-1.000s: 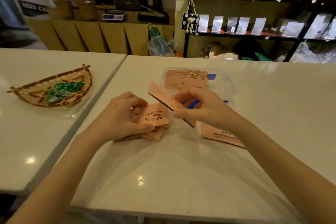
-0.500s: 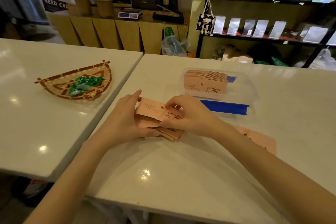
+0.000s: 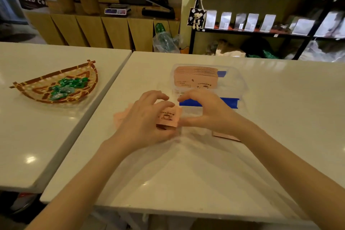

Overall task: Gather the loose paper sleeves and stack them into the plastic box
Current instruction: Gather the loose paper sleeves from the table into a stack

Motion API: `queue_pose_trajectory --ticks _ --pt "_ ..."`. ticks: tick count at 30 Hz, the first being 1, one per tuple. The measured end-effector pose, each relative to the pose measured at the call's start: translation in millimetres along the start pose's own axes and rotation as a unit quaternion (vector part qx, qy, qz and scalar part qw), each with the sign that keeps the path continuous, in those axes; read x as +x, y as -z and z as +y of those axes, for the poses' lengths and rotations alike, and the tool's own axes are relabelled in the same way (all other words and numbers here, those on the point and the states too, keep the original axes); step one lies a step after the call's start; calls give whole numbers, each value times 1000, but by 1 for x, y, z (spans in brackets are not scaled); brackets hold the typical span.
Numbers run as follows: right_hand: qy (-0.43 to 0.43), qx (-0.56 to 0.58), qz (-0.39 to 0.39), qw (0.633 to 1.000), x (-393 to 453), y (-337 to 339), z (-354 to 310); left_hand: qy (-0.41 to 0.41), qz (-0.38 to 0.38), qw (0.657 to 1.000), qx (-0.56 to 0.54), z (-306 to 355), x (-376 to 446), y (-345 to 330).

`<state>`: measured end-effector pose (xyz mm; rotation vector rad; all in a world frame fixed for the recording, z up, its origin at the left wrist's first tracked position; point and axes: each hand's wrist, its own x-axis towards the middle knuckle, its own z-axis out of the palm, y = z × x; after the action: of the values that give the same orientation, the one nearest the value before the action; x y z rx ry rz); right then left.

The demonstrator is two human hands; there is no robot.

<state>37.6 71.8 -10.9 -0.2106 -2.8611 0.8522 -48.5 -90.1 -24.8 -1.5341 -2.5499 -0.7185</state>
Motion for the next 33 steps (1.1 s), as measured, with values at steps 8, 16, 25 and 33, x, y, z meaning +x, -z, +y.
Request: queue_pose_trajectory --ticks 8,16,25,33 --pt "-125 -1 -13 992 -58 50 55 -85 -104 989 -67 55 34 -21" --pt "-191 -75 -42 978 -96 55 84 -88 -222 971 -34 92 62 -57" --pt "-175 -61 -31 982 -102 56 95 -79 -205 975 -24 95 62 -68" --pt "-149 -63 -16 987 -98 65 89 -44 -151 986 -56 92 60 -67"
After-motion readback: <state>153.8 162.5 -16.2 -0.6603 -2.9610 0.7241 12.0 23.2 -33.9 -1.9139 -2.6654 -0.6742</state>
